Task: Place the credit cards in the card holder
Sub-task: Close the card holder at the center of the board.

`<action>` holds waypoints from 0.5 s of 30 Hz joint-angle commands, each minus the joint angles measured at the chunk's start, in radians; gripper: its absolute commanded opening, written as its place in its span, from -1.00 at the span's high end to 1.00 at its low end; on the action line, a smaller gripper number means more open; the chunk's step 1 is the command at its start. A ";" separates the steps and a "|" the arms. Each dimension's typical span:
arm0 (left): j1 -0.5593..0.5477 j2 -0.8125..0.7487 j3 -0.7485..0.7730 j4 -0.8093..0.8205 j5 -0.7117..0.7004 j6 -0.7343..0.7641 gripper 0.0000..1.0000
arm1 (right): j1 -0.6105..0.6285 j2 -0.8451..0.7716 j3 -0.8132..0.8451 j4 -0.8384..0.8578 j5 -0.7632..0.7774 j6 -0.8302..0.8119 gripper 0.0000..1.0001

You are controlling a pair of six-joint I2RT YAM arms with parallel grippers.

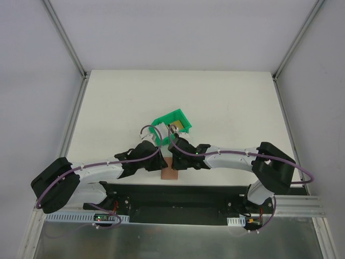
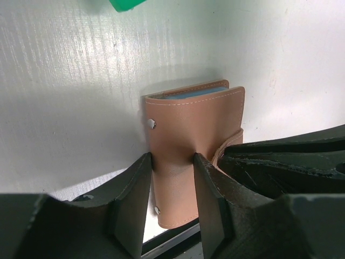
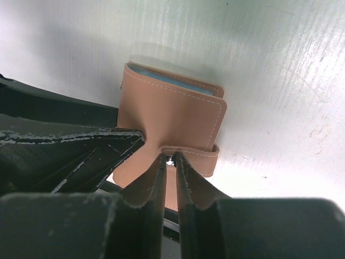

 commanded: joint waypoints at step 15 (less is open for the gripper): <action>-0.001 0.032 -0.014 -0.027 0.097 0.137 0.28 | 0.007 0.047 -0.025 -0.046 -0.009 0.003 0.63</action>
